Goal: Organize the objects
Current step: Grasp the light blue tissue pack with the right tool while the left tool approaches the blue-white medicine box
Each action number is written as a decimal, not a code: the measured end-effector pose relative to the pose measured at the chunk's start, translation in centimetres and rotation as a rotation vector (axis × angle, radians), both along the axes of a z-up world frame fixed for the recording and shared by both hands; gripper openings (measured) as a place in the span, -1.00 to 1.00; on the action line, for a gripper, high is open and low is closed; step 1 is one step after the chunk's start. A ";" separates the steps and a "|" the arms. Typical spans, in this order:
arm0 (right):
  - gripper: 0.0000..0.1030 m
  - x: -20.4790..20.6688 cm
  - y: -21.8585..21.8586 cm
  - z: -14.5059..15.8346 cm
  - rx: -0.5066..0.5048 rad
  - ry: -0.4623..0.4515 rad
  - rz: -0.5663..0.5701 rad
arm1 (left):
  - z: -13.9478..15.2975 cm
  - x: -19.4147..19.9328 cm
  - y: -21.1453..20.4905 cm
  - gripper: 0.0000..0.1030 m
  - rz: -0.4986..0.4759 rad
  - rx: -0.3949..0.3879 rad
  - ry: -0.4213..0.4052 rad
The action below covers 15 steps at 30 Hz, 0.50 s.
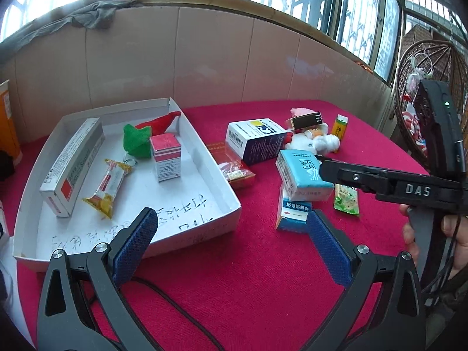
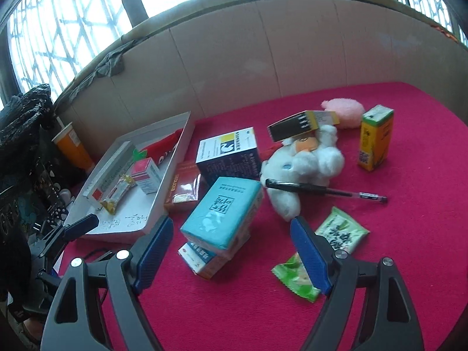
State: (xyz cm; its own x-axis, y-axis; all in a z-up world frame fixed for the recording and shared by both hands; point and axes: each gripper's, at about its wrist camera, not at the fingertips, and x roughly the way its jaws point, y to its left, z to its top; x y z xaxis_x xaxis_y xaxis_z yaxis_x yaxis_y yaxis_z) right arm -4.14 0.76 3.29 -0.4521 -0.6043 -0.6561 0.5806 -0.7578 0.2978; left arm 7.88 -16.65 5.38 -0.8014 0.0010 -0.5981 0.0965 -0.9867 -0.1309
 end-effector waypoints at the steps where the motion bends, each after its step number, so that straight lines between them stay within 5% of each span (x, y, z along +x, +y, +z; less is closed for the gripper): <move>1: 0.61 -0.2 -0.9 -0.4 0.015 -0.020 0.009 | 0.0 0.5 -0.3 0.99 0.011 -0.008 0.000; 8: 0.57 -0.3 -4.5 -2.0 0.129 -0.015 -0.006 | -0.6 0.6 -0.5 0.99 0.018 -0.023 -0.033; 10: 0.39 -0.4 -4.5 -2.1 0.145 -0.001 -0.017 | -0.7 0.1 0.3 0.99 -0.011 -0.035 -0.044; 12: -0.01 -0.6 -4.0 -2.2 0.143 -0.018 -0.004 | -0.8 -0.6 1.3 0.99 -0.048 -0.054 -0.058; 15: -0.05 -0.9 -1.4 -1.9 0.087 -0.040 -0.029 | -0.9 -2.0 3.0 0.99 -0.108 -0.069 -0.073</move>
State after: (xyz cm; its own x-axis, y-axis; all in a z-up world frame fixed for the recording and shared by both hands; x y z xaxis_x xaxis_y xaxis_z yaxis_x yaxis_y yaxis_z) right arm -5.08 -0.68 1.36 -0.4411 -0.5312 -0.7234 0.5474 -0.7980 0.2522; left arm 5.87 -13.69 4.44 -0.7532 0.0419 -0.6565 -0.0043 -0.9983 -0.0587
